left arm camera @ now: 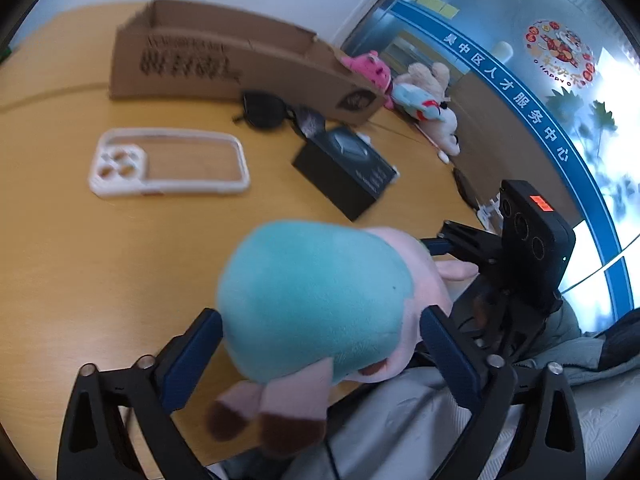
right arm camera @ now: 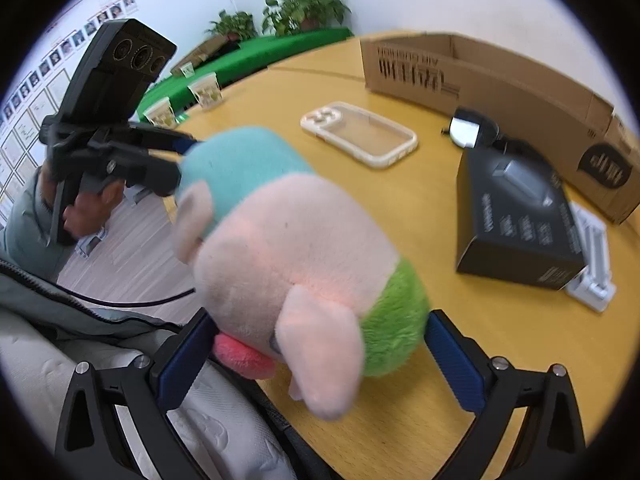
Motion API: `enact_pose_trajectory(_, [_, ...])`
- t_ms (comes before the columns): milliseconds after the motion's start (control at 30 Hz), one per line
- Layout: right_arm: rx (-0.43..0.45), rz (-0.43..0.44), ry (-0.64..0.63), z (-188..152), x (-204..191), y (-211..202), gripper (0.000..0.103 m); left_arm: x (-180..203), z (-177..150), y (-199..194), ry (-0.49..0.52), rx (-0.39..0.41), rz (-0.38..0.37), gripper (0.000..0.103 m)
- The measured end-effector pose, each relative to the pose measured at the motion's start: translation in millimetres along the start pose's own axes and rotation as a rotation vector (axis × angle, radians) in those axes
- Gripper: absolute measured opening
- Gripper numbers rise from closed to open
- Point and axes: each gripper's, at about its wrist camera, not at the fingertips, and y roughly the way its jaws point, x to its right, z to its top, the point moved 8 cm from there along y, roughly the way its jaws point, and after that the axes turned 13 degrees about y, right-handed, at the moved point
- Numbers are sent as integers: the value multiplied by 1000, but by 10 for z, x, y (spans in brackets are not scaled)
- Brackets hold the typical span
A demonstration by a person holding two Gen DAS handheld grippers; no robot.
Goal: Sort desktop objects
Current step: 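Grasp the pink-green pig plush with the left tool and lift it, then carry the pig plush over the cardboard box and open the left tool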
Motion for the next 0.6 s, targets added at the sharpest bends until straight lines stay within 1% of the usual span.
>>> enact_pose_trajectory(33, [-3,-15,0,-1,-6,37,102,-6,1,46,-9,-2,7,96])
enact_pose_trajectory(100, [0,-57,-12,17,-39,125,101,-5,42,55,-18,14,-8,92])
enact_pose_trajectory(133, [4,-77,-16,35,-60,157,100,3,73,49,-11,17,2,90])
enact_pose_trajectory(167, [7,-87,-17,46,10,146,97,0,96,49,-4,19,12,88])
enact_pose_trajectory(267, [34,-131,-17,118,55,120,91,11,197,-9,27,37,38,84])
enact_pose_trajectory(367, [74,-181,-30,303,75,68,89,-1,392,-123,56,78,64,82])
enact_pose_trajectory(433, [114,-200,-34,460,90,-20,89,7,621,-260,88,131,83,82])
enact_pose_trajectory(533, [215,-231,-49,837,97,-291,89,27,1073,-571,145,231,108,82])
enact_pose_trajectory(600, [297,-274,-79,1177,71,-501,89,45,1391,-778,191,291,131,82])
